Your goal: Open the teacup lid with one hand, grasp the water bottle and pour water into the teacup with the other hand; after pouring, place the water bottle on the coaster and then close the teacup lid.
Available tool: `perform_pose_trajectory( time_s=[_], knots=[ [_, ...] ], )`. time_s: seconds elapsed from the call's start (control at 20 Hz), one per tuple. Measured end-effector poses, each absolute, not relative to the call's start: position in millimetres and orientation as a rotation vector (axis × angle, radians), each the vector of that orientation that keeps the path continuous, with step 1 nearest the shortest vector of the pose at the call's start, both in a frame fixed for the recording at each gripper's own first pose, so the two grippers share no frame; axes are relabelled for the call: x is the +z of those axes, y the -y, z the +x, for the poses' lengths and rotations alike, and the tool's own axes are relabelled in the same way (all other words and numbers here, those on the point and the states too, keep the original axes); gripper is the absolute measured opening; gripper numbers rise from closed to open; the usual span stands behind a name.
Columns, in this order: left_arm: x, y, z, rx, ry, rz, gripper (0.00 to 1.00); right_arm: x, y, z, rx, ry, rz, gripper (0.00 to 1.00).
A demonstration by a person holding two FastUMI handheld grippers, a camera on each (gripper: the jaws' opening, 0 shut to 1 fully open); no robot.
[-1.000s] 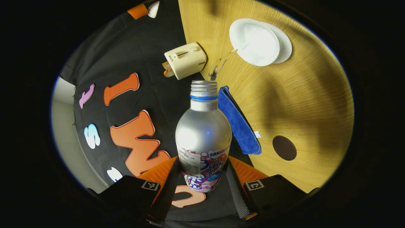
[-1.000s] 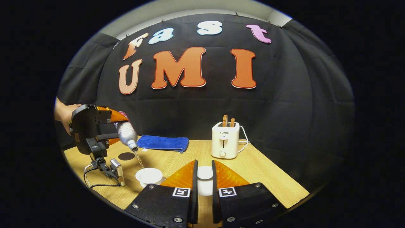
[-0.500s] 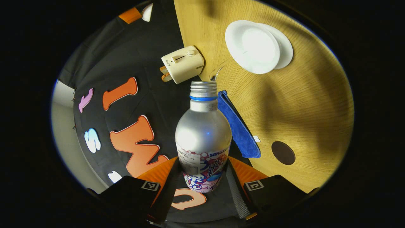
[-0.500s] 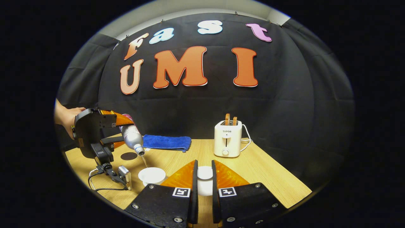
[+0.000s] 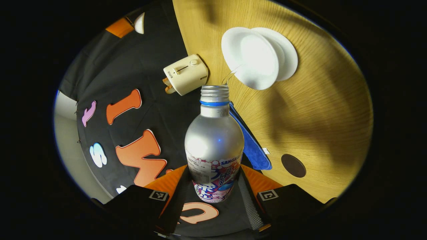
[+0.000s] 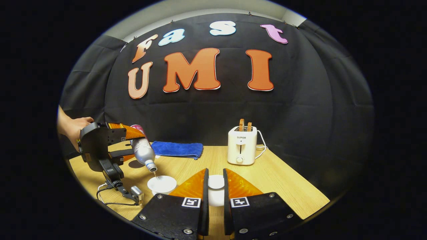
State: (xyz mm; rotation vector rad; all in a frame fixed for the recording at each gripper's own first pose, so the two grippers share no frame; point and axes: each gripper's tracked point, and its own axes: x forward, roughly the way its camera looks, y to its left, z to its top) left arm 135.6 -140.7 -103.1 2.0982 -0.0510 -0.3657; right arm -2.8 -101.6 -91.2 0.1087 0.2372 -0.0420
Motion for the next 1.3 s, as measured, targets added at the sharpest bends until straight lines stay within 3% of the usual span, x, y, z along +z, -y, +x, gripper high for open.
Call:
perform_pose_trajectory(
  time_s=[0.65,0.95,1.3],
  knots=[
    [-103,136,129,-0.358,0.095,1.94,0.82,-90,75,6,0.005,-0.247,0.118,0.18],
    [-99,128,124,-0.343,0.092,1.599,0.82,-88,51,20,0.06,-0.245,0.138,0.18],
    [-53,103,126,-0.229,0.135,1.166,0.8,-86,15,40,0.13,-0.242,0.14,0.18]
  ],
)
